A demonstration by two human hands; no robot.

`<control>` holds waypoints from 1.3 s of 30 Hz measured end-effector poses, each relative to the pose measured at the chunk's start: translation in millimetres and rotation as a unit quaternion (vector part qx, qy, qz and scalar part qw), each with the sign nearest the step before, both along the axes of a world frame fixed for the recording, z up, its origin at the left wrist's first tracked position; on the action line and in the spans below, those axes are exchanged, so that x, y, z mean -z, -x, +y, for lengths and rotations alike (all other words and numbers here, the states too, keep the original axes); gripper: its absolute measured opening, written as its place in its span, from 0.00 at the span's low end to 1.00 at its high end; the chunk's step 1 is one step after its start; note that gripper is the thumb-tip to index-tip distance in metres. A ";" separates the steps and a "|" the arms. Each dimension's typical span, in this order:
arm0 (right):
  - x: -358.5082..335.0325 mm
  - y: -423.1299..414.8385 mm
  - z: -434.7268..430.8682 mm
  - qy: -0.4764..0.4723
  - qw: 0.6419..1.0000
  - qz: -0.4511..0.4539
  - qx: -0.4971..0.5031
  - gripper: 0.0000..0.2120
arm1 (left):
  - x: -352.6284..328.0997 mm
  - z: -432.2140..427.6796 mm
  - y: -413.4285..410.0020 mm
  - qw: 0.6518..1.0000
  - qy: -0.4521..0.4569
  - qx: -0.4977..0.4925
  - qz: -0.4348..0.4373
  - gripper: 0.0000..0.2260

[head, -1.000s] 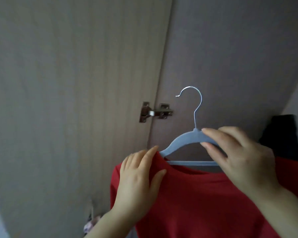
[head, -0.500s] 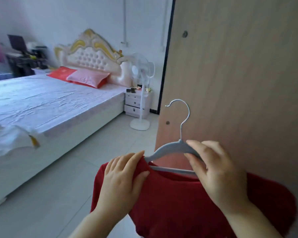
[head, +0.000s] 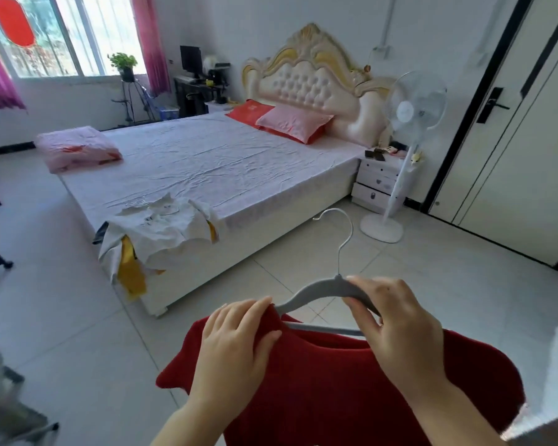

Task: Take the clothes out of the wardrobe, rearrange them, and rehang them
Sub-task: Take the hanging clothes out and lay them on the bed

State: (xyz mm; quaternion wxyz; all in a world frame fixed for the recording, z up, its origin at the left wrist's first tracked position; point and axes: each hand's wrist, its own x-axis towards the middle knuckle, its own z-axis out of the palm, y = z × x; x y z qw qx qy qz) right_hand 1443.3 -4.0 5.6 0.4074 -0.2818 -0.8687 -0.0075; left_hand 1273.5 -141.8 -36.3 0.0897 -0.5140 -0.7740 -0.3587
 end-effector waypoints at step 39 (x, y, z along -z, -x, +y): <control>95.9 719.8 303.3 0.175 0.934 -0.052 -0.306 0.14 | 82.8 223.0 602.9 0.949 0.059 -0.276 -0.141 0.17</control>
